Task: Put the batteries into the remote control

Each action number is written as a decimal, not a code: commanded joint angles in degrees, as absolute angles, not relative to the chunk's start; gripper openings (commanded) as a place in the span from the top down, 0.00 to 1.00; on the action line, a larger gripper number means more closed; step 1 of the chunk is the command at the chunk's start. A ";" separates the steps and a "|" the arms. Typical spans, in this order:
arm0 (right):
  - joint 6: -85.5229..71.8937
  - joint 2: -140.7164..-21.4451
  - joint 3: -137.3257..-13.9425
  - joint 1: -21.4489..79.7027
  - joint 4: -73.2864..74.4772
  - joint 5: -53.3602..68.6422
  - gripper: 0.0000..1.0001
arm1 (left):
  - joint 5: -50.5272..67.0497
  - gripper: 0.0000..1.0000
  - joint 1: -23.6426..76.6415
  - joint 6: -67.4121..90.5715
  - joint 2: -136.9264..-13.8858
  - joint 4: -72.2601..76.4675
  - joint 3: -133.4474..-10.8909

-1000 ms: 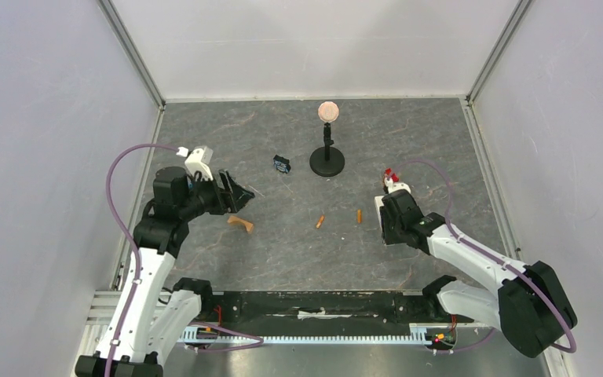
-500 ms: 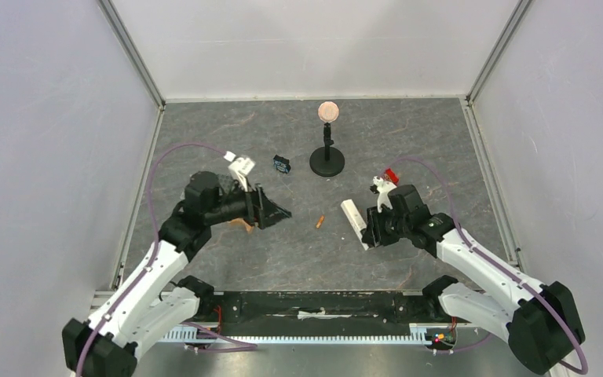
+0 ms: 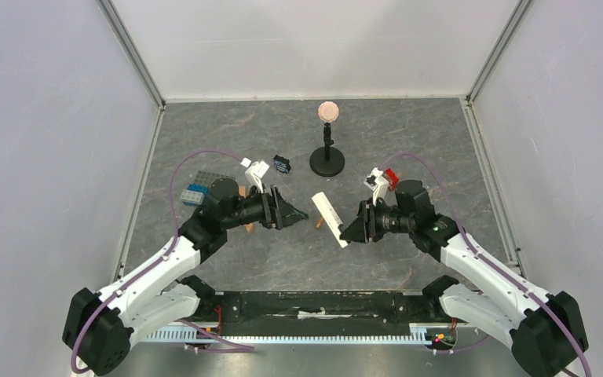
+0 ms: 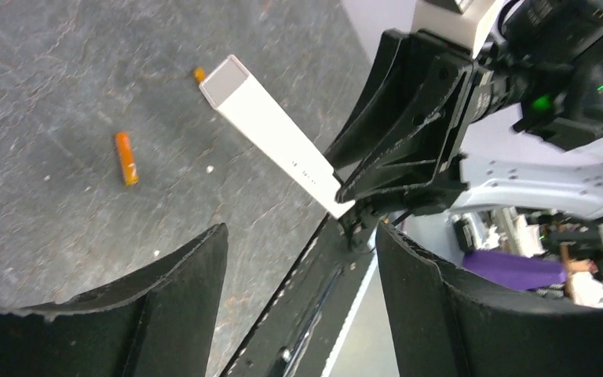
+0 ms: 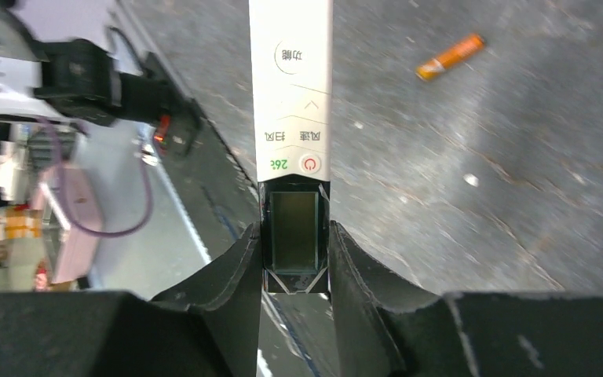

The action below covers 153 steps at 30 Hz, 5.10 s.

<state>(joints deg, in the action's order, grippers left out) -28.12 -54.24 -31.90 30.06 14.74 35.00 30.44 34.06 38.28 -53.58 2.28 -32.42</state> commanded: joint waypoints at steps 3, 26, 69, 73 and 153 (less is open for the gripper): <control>-44.24 -49.75 -30.85 30.23 -6.09 46.21 0.87 | 28.10 0.25 34.58 54.85 -49.58 22.71 -28.39; -57.20 -48.17 -29.02 31.25 -18.49 48.60 0.84 | 28.39 0.24 36.73 69.58 -62.46 52.70 -27.60; -71.94 -45.94 -25.52 57.23 -25.52 -3.30 0.23 | 3.13 0.98 41.09 84.53 -52.25 36.74 -23.87; -74.63 -46.41 -24.12 61.99 -28.48 -11.40 0.27 | 2.79 0.98 41.22 84.64 -52.12 36.83 -23.30; 2.74 -62.77 -74.77 56.43 41.15 24.40 1.00 | 51.74 0.27 41.86 -2.62 -61.02 -28.87 -60.06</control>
<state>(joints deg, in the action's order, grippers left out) 1.10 -62.76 -71.42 56.40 43.46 20.69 45.36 41.58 1.04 -61.01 -32.69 -59.37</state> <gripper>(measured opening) 0.353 0.745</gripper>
